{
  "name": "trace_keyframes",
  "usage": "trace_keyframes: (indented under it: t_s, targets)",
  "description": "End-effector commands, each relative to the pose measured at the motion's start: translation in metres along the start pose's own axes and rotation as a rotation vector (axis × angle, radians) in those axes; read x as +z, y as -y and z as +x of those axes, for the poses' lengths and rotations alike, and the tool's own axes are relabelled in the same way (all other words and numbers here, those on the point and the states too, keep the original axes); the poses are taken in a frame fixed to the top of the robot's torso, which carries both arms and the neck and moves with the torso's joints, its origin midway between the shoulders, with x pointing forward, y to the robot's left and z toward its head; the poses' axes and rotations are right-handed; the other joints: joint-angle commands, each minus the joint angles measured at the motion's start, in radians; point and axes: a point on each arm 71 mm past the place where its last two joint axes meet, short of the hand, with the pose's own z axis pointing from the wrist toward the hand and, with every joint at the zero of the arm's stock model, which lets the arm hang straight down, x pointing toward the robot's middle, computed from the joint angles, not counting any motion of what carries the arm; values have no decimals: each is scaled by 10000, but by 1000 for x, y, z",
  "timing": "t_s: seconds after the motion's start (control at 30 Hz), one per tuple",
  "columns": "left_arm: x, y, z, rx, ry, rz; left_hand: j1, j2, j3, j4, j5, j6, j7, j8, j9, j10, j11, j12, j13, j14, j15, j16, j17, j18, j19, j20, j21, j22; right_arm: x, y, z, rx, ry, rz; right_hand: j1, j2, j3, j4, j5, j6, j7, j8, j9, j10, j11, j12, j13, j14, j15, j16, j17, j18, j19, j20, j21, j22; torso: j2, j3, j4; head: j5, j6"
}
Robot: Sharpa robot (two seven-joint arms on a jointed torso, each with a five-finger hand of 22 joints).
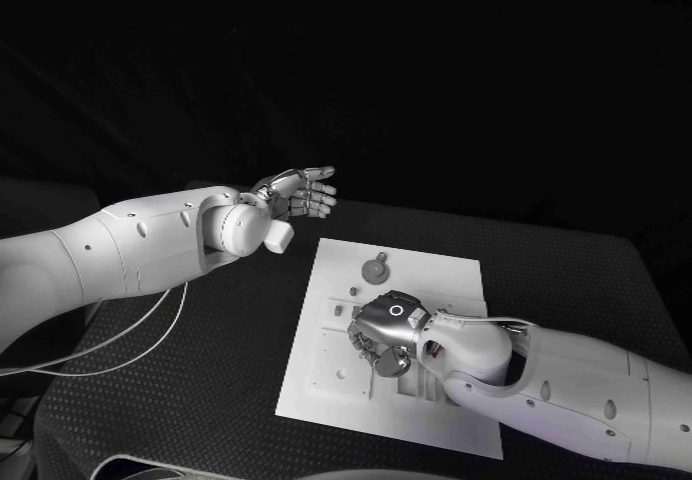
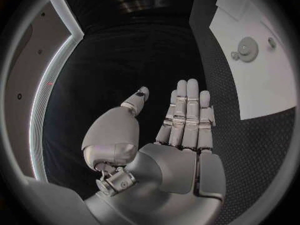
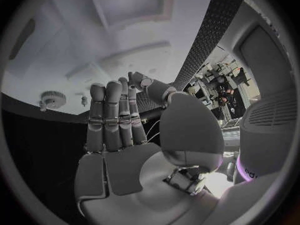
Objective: Assemble the parts on the task board
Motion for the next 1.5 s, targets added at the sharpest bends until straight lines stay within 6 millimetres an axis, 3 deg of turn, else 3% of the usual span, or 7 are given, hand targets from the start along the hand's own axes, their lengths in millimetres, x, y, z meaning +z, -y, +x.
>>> trace_keyframes:
  t_s: [0.03,0.37,0.73,0.93,1.5]
  targets:
    - [0,2,2,46,-187,156,36,58,-28,-57,13,86,-16,-5,-17,-6,-40,71,13,36,-31,22,9,106,102,2,-66,140,0,-2,3,-190,-75,-40,93,-32,31,46,-46,95,-1,58,4,59,15,7,18,17,-22,7,-12,275,86,-18,39,2,6,-1,18,23,-21]
    - [0,2,1,93,-201,144,36,60,-34,-59,12,92,-19,-5,-19,-6,-41,81,15,37,-30,22,9,103,102,3,-71,140,4,-2,3,-286,-45,53,98,-57,49,58,-46,110,-7,59,14,79,8,6,25,32,-29,11,-10,275,99,-25,47,2,0,-3,2,83,-52]
    - [-1,1,1,102,-240,110,34,66,-40,-57,12,95,-22,-6,-23,-9,-41,90,17,36,-30,21,9,101,101,3,-77,139,6,-3,4,-321,-88,39,103,-66,61,65,-46,116,-10,58,19,87,5,2,27,39,-32,12,-9,275,106,-30,51,2,1,-2,-9,61,-27]
    - [-1,1,2,121,-281,103,34,67,-43,-56,12,95,-22,-8,-25,-13,-41,94,17,34,-29,20,9,99,101,3,-80,139,6,-4,5,-323,-144,13,102,-70,65,70,-46,119,-11,56,21,92,4,0,29,43,-34,13,-8,275,111,-32,54,1,6,-1,-5,72,-102]
    - [-1,1,1,145,-275,105,40,68,-47,-61,12,99,-24,-10,-29,-21,-41,103,18,30,-28,17,8,98,99,3,-87,138,7,-5,8,-293,-210,-37,99,-74,74,77,-47,121,-12,52,26,98,2,-5,31,50,-36,13,-8,275,118,-36,58,0,8,4,-9,86,-147]
